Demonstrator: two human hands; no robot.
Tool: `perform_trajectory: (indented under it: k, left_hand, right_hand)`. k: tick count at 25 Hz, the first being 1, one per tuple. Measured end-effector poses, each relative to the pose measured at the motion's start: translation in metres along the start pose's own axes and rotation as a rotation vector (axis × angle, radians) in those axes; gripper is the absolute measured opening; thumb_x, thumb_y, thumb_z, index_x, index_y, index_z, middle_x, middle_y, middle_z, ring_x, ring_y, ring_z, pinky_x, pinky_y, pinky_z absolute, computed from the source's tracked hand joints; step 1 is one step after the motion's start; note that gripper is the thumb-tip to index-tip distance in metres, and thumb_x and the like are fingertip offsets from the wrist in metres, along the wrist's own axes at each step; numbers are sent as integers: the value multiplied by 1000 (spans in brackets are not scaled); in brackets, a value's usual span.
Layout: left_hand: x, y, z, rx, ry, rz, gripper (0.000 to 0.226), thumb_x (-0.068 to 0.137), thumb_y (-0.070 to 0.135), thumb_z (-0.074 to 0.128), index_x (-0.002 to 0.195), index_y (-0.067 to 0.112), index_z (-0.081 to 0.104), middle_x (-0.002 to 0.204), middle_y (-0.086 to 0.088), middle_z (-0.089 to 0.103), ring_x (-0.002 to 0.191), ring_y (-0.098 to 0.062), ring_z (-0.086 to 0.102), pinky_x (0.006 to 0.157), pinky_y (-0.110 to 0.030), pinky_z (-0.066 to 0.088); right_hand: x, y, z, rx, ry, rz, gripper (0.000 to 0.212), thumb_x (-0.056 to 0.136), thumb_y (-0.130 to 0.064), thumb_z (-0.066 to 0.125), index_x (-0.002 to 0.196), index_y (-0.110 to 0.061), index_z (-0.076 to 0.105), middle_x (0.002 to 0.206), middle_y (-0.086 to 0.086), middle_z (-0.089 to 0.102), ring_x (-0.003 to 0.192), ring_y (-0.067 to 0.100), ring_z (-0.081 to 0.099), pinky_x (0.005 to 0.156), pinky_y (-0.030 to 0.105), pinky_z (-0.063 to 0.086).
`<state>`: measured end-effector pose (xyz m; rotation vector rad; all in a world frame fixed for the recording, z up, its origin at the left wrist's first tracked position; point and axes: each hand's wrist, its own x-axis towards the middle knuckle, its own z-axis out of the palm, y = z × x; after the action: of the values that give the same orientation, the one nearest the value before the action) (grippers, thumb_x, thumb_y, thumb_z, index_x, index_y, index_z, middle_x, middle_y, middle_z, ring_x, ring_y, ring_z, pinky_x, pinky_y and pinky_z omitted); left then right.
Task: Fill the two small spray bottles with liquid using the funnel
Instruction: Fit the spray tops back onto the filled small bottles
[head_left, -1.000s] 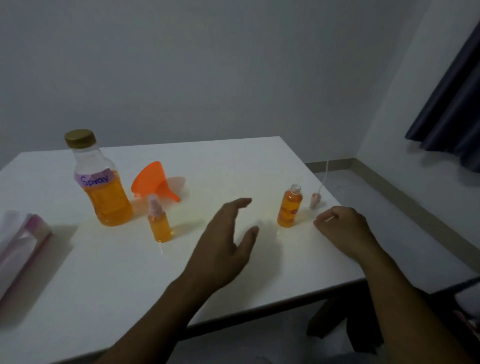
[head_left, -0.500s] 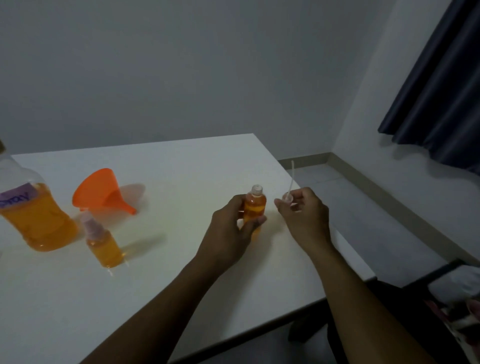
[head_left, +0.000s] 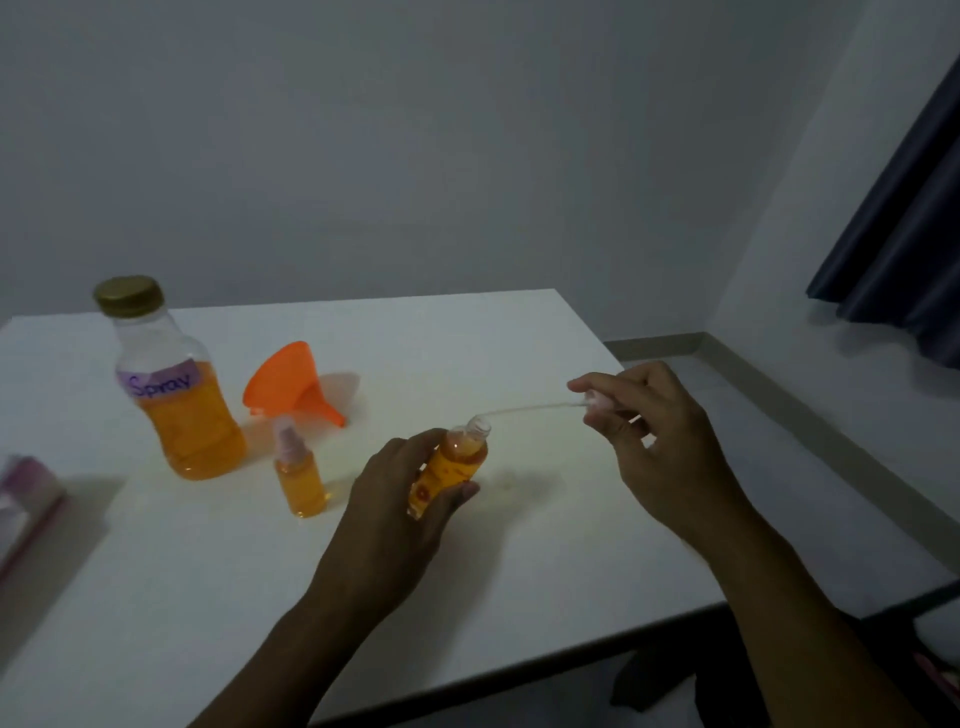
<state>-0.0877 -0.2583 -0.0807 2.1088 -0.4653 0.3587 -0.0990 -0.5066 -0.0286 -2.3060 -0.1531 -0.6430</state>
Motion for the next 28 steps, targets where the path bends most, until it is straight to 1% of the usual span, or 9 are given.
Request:
perform_trajectory:
  k: [3,7,10,14,18,21,23,26,28]
  left_hand:
    - [-1,-3,-7,38,16,5,50,81,53,58,126,33,50,112,15,57,99,-6,53,82,-28,50]
    - [-6,-6,-8,101,-3,30,49,83,52,57,127,33,49,114,14,54,101,-6,49,82,-14,39]
    - [-8,-7,-7,129,-16,29,47,84,48,61,128,36,47,115,14,53,101,-4,45,78,-10,34]
    - [-10,-7,1,157,-38,32,50,85,51,59,130,38,44,119,12,52,103,-6,44,77,-14,39]
    - [-12,-4,8,159,-62,36,52,85,53,59,132,39,43,123,11,51,106,-6,44,82,-20,44]
    - [-13,-6,8,174,-67,51,51,85,52,59,131,39,43,122,10,52,104,-6,43,81,-23,46]
    - [-13,-7,6,198,-69,67,50,85,50,60,131,38,44,122,10,52,104,-6,42,79,-23,46]
    - [-14,-6,5,225,-75,97,51,84,48,60,131,35,46,121,9,53,102,-7,42,74,-13,37]
    - [-13,-4,6,215,-82,93,50,85,49,60,131,35,46,119,9,52,102,-7,42,72,-12,36]
  right_hand:
    - [-1,-9,-1,-57,13,-51,22,95,-18,63,114,-22,73,107,-1,55,91,3,58,76,0,45]
    - [1,-13,-1,-135,-3,-94,22,94,-17,65,112,-27,73,106,-3,53,88,0,56,63,6,44]
    - [2,-20,4,-144,-32,-146,27,91,-11,70,114,-24,74,105,-5,51,90,-2,55,67,6,45]
    - [2,-38,17,-53,-160,-189,36,83,-6,78,116,-21,74,103,-7,57,90,2,63,77,8,52]
    - [5,-45,28,-49,-291,-223,24,79,-11,83,99,-18,71,99,-10,64,94,1,62,74,6,50]
    - [8,-43,33,-44,-356,-217,20,80,-16,84,97,-18,74,96,-10,69,88,3,64,73,9,51]
    - [8,-44,32,-49,-367,-130,15,81,-30,82,90,-20,76,86,-10,71,77,5,64,67,15,51]
    - [7,-43,33,-206,-381,18,57,77,-75,58,63,-20,61,58,-4,59,54,8,52,56,31,47]
    - [7,-40,31,-266,-346,49,61,69,-86,50,77,-27,66,68,-10,63,58,5,55,57,26,44]
